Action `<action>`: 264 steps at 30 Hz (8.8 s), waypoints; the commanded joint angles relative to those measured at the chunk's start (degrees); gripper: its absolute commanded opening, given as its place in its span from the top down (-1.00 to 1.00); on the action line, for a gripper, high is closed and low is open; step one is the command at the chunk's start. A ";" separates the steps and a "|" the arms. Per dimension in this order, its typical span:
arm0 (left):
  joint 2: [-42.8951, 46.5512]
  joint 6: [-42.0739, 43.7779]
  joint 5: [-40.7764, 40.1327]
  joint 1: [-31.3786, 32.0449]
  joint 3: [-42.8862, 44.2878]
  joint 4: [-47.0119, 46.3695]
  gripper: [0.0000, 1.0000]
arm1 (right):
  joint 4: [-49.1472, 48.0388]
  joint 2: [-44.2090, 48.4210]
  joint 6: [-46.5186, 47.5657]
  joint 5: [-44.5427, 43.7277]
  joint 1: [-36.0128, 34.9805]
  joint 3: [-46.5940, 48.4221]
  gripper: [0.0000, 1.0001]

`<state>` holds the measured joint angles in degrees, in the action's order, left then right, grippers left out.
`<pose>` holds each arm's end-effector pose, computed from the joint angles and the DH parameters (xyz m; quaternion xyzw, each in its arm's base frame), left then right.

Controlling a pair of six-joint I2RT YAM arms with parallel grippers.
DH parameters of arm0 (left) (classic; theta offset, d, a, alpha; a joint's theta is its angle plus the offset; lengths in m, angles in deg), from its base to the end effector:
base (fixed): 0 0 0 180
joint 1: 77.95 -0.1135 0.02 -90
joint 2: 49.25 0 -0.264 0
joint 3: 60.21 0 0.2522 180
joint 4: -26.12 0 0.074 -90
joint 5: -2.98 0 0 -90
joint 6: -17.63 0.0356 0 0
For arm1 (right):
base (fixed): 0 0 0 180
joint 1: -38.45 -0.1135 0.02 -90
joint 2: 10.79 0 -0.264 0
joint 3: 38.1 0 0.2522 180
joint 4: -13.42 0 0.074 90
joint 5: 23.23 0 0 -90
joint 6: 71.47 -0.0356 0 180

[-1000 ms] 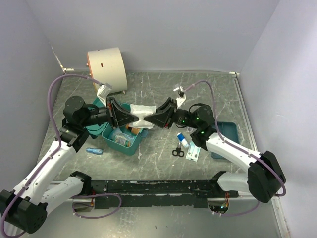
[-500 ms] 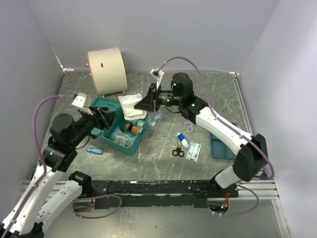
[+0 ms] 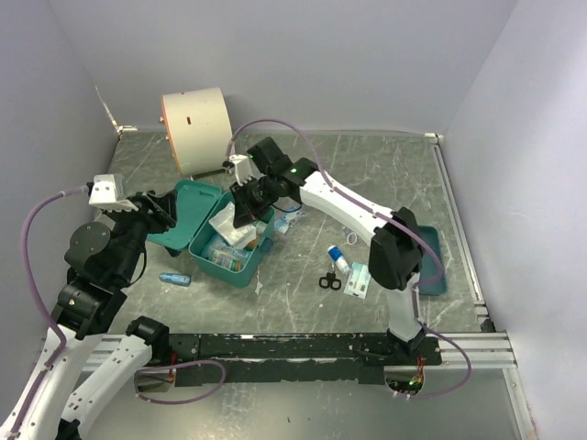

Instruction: Organize the medicine kit

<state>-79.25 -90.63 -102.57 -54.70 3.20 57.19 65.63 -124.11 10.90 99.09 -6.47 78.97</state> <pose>0.1049 -0.0347 0.3888 -0.0676 0.6898 -0.1657 0.7016 0.3018 0.3278 0.2945 -0.3806 0.8194 0.3841 0.1902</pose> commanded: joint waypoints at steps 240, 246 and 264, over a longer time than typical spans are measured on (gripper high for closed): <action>-22.41 -24.11 43.32 -0.43 -10.41 -15.24 0.47 | -46.48 35.80 -15.55 -0.75 3.25 -50.47 0.29; -22.04 -16.38 37.36 -0.57 -5.99 -7.40 0.48 | -43.23 37.57 -17.53 -10.70 4.28 -49.20 -0.16; -39.06 4.70 32.51 -1.41 8.92 7.74 0.47 | -26.02 29.34 -30.76 -63.55 9.95 -47.79 -0.12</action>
<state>-117.61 -90.48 -69.68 -55.75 7.79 61.01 30.58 -93.22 -12.62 45.06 3.25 29.31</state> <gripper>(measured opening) 0.266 0.567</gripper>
